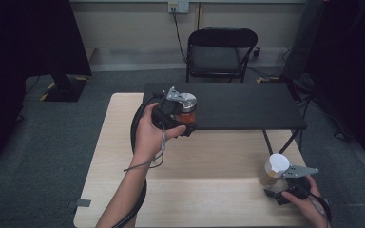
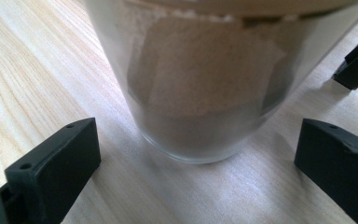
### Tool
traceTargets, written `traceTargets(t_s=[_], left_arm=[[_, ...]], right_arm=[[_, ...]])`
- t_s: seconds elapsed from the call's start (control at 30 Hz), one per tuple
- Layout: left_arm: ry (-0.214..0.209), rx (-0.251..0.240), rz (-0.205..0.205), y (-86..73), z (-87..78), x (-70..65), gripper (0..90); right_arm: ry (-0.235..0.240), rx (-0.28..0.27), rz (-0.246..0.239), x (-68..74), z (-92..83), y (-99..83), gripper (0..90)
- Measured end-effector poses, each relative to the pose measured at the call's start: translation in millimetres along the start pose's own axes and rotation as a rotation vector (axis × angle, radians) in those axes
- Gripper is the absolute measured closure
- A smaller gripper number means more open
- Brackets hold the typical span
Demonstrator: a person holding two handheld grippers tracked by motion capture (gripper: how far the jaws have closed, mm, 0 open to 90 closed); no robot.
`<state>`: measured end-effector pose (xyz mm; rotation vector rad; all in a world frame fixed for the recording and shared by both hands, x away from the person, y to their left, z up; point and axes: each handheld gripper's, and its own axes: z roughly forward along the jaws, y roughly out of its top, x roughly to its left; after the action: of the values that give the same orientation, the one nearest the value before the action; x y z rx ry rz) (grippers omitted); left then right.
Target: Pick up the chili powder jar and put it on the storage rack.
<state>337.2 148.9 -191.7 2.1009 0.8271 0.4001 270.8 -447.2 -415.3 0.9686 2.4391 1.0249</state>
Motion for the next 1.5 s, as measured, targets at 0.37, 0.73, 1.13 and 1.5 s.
traceTargets(t_s=[0.37, 0.73, 1.13, 1.5], left_arm=[[0.038, 0.006, -0.029, 2.7, 12.1, 2.2, 30.5], [0.066, -0.010, -0.047, 3.2, 23.4, -0.6, 30.5], [0.094, -0.033, -0.070, 1.9, 30.3, -2.4, 30.4], [0.135, -0.046, -0.098, 2.9, 39.5, -10.8, 30.2]], right_arm=[[0.001, 0.000, -0.001, 0.0, 0.0, 0.0, 0.0], [0.002, 0.000, -0.002, -0.1, 0.0, 0.0, 0.0], [0.002, 0.000, -0.001, -0.1, 0.0, 0.0, 0.0], [0.002, 0.000, -0.001, -0.1, 0.0, 0.0, 0.0]])
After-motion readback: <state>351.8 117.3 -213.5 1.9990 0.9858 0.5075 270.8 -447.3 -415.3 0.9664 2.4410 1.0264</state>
